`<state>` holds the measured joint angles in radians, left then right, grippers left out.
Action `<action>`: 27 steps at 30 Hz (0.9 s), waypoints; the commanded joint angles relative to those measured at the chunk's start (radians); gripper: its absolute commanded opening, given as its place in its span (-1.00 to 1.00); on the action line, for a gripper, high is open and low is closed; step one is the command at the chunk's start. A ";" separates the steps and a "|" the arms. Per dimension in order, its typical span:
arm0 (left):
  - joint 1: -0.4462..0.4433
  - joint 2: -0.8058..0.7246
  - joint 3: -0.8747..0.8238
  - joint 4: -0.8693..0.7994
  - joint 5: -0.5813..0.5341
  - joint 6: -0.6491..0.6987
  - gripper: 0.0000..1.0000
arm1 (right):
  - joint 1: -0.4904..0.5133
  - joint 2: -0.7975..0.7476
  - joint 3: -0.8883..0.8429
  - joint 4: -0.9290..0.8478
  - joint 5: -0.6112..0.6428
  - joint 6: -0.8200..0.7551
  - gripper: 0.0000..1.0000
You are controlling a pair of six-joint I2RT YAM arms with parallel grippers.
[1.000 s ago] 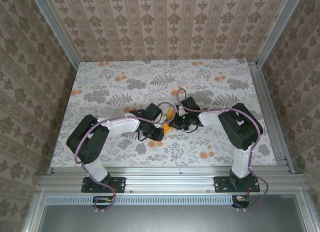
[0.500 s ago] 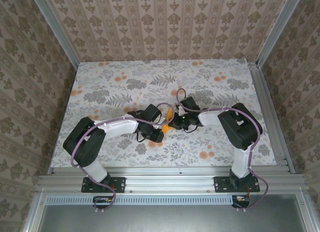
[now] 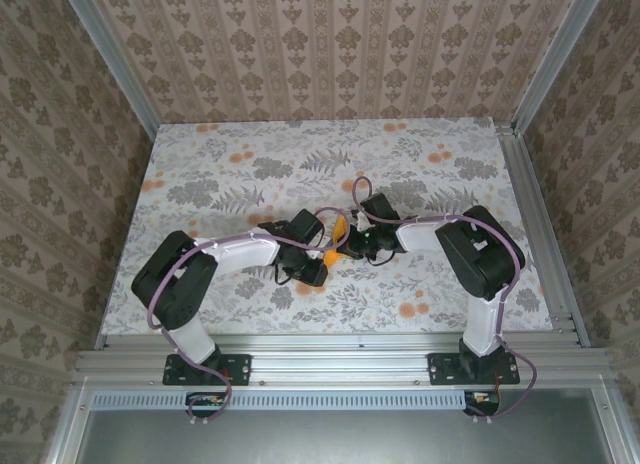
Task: Fold a paper plane with a square sheet of paper (pick it up from the middle)
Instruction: Fold the wing for the fifth time at the center of the table.
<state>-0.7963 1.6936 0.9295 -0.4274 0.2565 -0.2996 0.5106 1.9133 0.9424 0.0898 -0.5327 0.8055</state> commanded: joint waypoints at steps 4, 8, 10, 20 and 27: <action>-0.015 0.036 0.014 -0.028 -0.032 -0.018 -0.50 | 0.016 0.090 -0.049 -0.137 0.096 -0.027 -1.00; -0.015 0.034 0.009 -0.029 -0.017 -0.016 -0.58 | 0.016 0.090 -0.053 -0.133 0.097 -0.026 -1.00; -0.014 0.034 0.006 -0.028 -0.014 -0.014 -0.60 | 0.016 0.088 -0.054 -0.133 0.097 -0.025 -1.00; -0.014 0.050 -0.022 -0.025 -0.032 -0.004 -0.70 | 0.022 0.087 -0.055 -0.135 0.100 -0.027 -1.00; -0.015 0.016 -0.014 -0.024 0.005 -0.006 -0.53 | 0.031 0.088 -0.049 -0.137 0.103 -0.021 -1.00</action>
<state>-0.7990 1.7004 0.9363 -0.4412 0.2317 -0.3054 0.5152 1.9137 0.9409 0.0978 -0.5304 0.8055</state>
